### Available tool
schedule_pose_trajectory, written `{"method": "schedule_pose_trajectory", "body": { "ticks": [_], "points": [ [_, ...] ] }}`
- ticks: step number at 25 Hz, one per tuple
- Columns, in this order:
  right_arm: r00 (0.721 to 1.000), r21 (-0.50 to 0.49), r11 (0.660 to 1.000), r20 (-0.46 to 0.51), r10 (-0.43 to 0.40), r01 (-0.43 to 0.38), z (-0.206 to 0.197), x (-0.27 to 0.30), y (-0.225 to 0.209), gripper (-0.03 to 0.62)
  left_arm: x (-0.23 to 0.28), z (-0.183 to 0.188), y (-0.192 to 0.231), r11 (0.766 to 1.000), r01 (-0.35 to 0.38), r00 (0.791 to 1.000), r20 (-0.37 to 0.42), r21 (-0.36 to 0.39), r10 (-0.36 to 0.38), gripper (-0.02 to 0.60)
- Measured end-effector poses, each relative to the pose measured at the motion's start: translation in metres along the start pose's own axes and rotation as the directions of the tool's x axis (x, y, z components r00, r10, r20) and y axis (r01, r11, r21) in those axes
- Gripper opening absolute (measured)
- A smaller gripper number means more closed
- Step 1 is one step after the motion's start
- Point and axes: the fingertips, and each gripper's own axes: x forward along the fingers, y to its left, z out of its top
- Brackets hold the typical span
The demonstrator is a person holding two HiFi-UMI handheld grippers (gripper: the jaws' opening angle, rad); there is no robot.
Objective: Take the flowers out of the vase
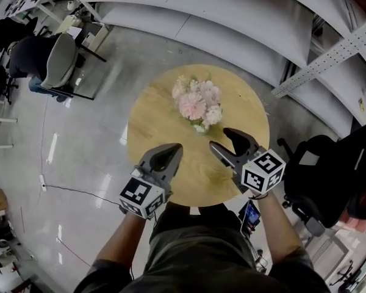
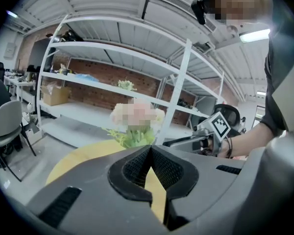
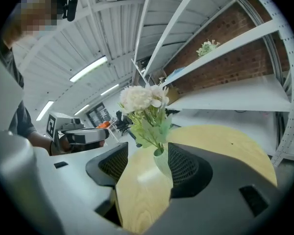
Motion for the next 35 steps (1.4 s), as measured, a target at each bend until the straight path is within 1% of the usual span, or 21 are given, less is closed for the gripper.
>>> {"method": "schedule_pose_trajectory", "body": {
  "ticks": [4, 7, 12, 15, 18, 22, 26, 27, 29, 31, 35],
  "points": [
    [0.998, 0.026, 0.998, -0.007, -0.058, 0.058, -0.011, -0.003, -0.012, 0.212, 0.027, -0.015, 0.016, 0.999, 0.039, 0.999, -0.027, 0.000, -0.039, 0.009],
    [0.997, 0.009, 0.997, -0.014, -0.072, 0.072, -0.014, 0.001, -0.017, 0.212, 0.042, -0.022, 0.023, 0.998, 0.061, 0.998, -0.034, -0.010, -0.062, 0.009],
    [0.998, -0.042, 0.998, -0.030, -0.055, 0.054, -0.011, 0.028, -0.020, 0.212, 0.057, -0.031, 0.037, 0.997, 0.079, 0.996, -0.050, -0.025, -0.081, 0.009],
    [0.999, -0.054, 0.998, -0.032, -0.040, 0.038, -0.008, 0.046, -0.023, 0.212, 0.062, -0.034, 0.044, 0.996, 0.086, 0.994, -0.059, -0.031, -0.087, 0.009],
    [0.999, -0.077, 0.997, -0.033, -0.032, 0.029, -0.006, 0.060, -0.025, 0.212, 0.064, -0.038, 0.051, 0.996, 0.081, 0.994, -0.067, -0.040, -0.084, 0.009],
    [1.000, -0.084, 0.996, -0.006, -0.014, 0.013, 0.005, 0.069, -0.024, 0.212, 0.062, -0.043, 0.059, 0.996, 0.067, 0.994, -0.082, -0.063, -0.072, 0.009],
    [1.000, -0.123, 0.992, -0.013, -0.010, 0.008, 0.004, 0.076, -0.023, 0.207, 0.064, -0.047, 0.064, 0.995, 0.063, 0.994, -0.085, -0.071, -0.069, 0.009],
    [1.000, -0.127, 0.992, -0.010, -0.011, 0.010, 0.004, 0.077, -0.023, 0.191, 0.064, -0.047, 0.064, 0.996, 0.064, 0.994, -0.084, -0.068, -0.070, 0.009],
    [1.000, -0.134, 0.991, 0.001, -0.017, 0.017, 0.007, 0.077, -0.023, 0.122, 0.064, -0.046, 0.063, 0.996, 0.067, 0.994, -0.082, -0.061, -0.072, 0.009],
    [1.000, -0.136, 0.991, 0.010, -0.018, 0.019, 0.009, 0.076, -0.022, 0.083, 0.064, -0.046, 0.061, 0.996, 0.068, 0.994, -0.082, -0.065, -0.073, 0.009],
    [1.000, -0.135, 0.991, 0.020, -0.005, 0.008, 0.014, 0.071, -0.017, 0.069, 0.062, -0.046, 0.054, 0.995, 0.070, 0.994, -0.078, -0.075, -0.075, 0.009]
  ]
}}
